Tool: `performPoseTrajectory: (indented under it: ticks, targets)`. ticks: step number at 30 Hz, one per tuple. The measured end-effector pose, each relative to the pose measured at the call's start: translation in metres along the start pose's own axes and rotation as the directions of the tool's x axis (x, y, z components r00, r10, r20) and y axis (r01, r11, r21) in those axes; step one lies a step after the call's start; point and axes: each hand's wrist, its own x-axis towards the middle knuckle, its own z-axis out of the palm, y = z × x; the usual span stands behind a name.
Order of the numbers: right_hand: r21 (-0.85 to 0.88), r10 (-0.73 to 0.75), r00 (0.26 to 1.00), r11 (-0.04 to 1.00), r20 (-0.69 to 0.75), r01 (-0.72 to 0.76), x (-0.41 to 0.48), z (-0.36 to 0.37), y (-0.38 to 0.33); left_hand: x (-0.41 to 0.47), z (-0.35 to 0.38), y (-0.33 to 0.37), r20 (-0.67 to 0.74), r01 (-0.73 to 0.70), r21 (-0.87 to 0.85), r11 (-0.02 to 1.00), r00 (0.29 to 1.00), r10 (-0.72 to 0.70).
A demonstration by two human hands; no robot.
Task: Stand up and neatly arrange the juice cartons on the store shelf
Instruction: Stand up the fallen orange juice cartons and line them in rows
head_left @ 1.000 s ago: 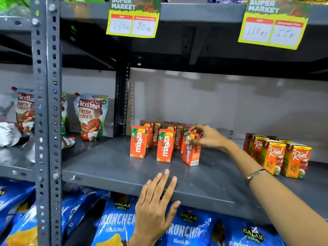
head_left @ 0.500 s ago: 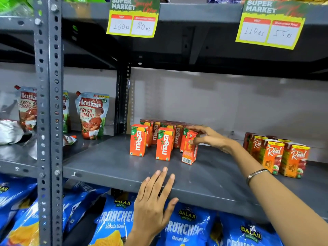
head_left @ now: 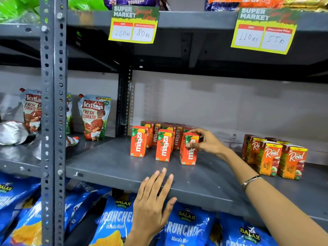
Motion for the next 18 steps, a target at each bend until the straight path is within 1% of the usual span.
performPoseTrajectory:
  ticks: [4,7,13,16,18]
  targets:
    - [0.012,0.025,0.999,1.000,-0.048,-0.024,-0.004,0.002,0.007,0.000,0.000,-0.001,-0.029,-0.016,0.003,1.000,0.999,0.016]
    - [0.067,0.045,0.999,0.997,-0.026,-0.043,-0.007,0.003,0.012,0.000,0.001,-0.001,-0.031,-0.013,-0.006,1.000,0.999,0.013]
    - [0.026,0.060,0.997,0.998,-0.039,-0.059,-0.011,0.003,0.010,0.000,0.000,0.000,0.005,-0.001,-0.019,1.000,1.000,0.001]
    - [0.037,0.140,0.990,0.990,-0.030,-0.139,-0.016,0.005,0.012,0.002,-0.007,0.003,0.032,-0.009,-0.059,0.998,0.999,0.010]
    - [0.064,0.220,0.975,0.973,0.035,-0.222,-0.020,0.007,0.018,0.008,-0.015,0.000,-0.006,0.014,-0.164,0.986,1.000,-0.015]
